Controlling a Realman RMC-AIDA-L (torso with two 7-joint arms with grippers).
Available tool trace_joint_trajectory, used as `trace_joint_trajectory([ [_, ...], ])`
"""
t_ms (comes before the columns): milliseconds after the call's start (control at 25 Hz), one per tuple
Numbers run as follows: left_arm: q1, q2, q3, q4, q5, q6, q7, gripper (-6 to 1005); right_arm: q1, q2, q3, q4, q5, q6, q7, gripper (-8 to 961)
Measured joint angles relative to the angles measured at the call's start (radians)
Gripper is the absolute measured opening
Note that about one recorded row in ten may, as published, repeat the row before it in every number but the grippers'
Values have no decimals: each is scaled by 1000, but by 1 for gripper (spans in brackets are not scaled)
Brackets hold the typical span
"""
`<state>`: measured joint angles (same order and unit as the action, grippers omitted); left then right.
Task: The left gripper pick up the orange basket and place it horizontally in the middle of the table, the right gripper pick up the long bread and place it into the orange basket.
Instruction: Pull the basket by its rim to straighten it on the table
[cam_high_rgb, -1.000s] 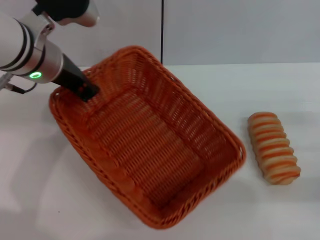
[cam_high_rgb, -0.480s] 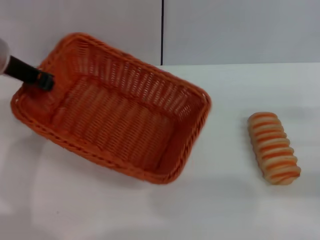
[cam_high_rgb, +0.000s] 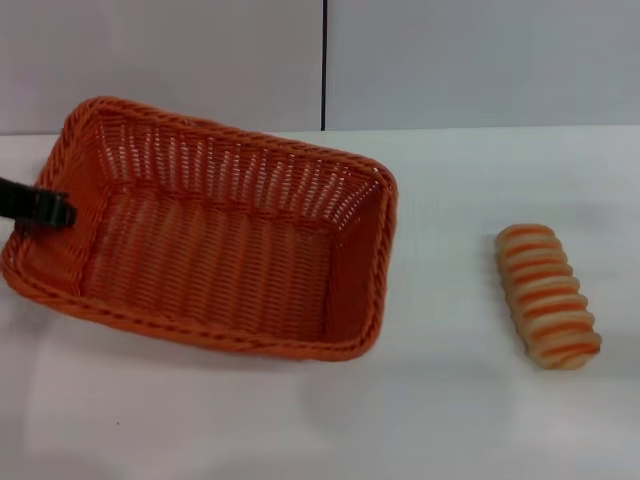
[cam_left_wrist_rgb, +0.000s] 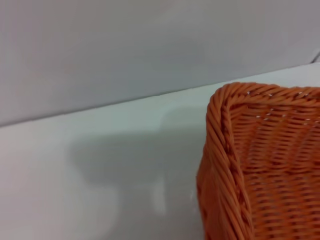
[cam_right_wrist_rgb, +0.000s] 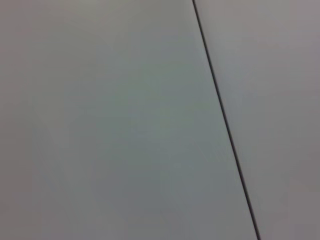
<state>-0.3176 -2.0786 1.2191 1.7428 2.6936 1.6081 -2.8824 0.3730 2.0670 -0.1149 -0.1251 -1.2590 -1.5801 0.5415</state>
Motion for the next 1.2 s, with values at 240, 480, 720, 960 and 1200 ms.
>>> trace_joint_trajectory([
  [240, 131, 0, -24, 32, -181, -17, -1, 154, 6, -1, -2, -1, -2, 1, 0, 608],
  [480, 203, 0, 29, 35, -212, -50, -1, 164, 7, 1, -9, -1, -3, 2, 0, 608],
  [720, 235, 0, 55, 35, -241, -94, -1, 199, -2, 2, -26, 0, -4, 1, 0, 607],
  [960, 260, 3, 103, 28, -280, -121, 0, 235, -11, 3, -26, 1, -4, -4, 0, 607],
  [1200, 255, 4, 95, -9, -317, -121, 0, 270, -16, 4, -27, 1, -4, -3, 0, 607],
])
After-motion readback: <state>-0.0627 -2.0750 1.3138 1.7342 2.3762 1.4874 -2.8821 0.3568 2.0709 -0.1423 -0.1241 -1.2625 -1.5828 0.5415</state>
